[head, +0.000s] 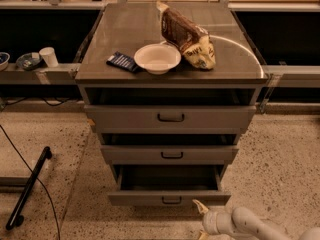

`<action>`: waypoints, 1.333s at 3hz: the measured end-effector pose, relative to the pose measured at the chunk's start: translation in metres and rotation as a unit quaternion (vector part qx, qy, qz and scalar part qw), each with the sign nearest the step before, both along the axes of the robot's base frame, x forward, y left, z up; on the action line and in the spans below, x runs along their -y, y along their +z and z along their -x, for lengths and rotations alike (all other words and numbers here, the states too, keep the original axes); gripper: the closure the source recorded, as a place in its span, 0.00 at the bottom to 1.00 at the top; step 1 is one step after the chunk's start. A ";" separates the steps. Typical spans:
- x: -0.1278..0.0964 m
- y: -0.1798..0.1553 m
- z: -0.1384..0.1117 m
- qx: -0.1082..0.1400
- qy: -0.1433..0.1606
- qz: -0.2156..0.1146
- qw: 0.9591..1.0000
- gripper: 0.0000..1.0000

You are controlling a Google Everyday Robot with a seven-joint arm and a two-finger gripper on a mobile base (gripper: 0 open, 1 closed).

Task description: Close bottom drawer

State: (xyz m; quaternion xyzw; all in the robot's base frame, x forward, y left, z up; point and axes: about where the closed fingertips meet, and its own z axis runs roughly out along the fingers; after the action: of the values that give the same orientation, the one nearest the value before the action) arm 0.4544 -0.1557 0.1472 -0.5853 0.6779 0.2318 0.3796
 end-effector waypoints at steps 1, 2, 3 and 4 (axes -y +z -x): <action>-0.005 -0.005 -0.015 0.011 0.000 -0.003 1.000 0.26; 0.002 -0.013 -0.037 0.023 -0.007 -0.004 1.000 0.50; 0.009 -0.020 -0.057 0.031 -0.019 -0.004 0.999 0.72; 0.015 -0.021 -0.080 0.045 -0.036 0.002 0.998 0.86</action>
Offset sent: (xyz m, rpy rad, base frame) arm 0.0638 -0.0172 -0.0200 0.0005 -0.0784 -0.0369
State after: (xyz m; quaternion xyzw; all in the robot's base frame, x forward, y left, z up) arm 0.5340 -0.1706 0.1257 -0.5707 0.6816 0.1900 0.4167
